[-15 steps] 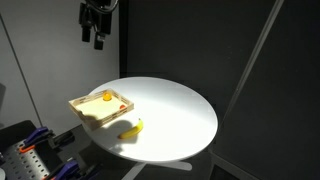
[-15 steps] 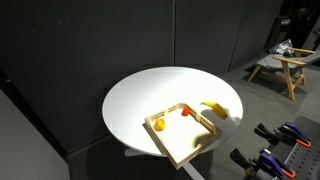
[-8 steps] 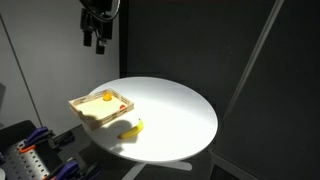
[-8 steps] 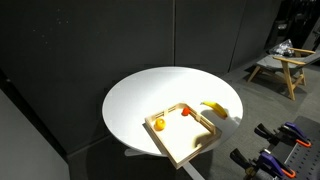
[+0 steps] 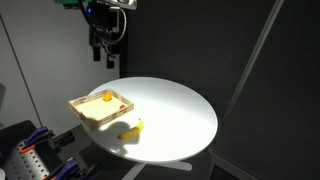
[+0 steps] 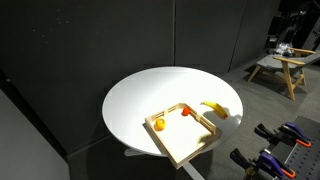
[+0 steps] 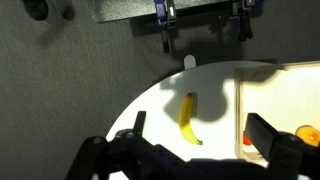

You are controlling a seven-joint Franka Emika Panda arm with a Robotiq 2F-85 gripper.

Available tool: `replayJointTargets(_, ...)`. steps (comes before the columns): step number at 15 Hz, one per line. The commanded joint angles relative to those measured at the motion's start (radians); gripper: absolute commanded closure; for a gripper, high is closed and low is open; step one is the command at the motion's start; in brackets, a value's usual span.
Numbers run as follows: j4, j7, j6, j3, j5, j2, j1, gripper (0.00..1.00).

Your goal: Put the banana in the crate

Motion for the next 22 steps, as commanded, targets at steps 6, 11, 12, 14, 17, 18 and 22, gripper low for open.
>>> replayJointTargets(6,-0.032,0.051,0.182,-0.008,-0.059,0.112,-0.056,0.00)
replayJointTargets(11,-0.031,0.019,0.307,-0.030,-0.049,0.214,-0.056,0.00)
replayJointTargets(12,-0.031,0.016,0.331,-0.032,-0.050,0.232,-0.056,0.00)
replayJointTargets(14,-0.028,0.012,0.373,-0.035,-0.051,0.272,-0.056,0.00)
replayJointTargets(17,-0.028,0.003,0.440,-0.035,-0.048,0.328,-0.051,0.00)
replayJointTargets(18,-0.027,0.000,0.458,-0.034,-0.043,0.346,-0.048,0.00)
replayJointTargets(22,-0.023,-0.011,0.527,-0.026,-0.035,0.412,-0.032,0.00)
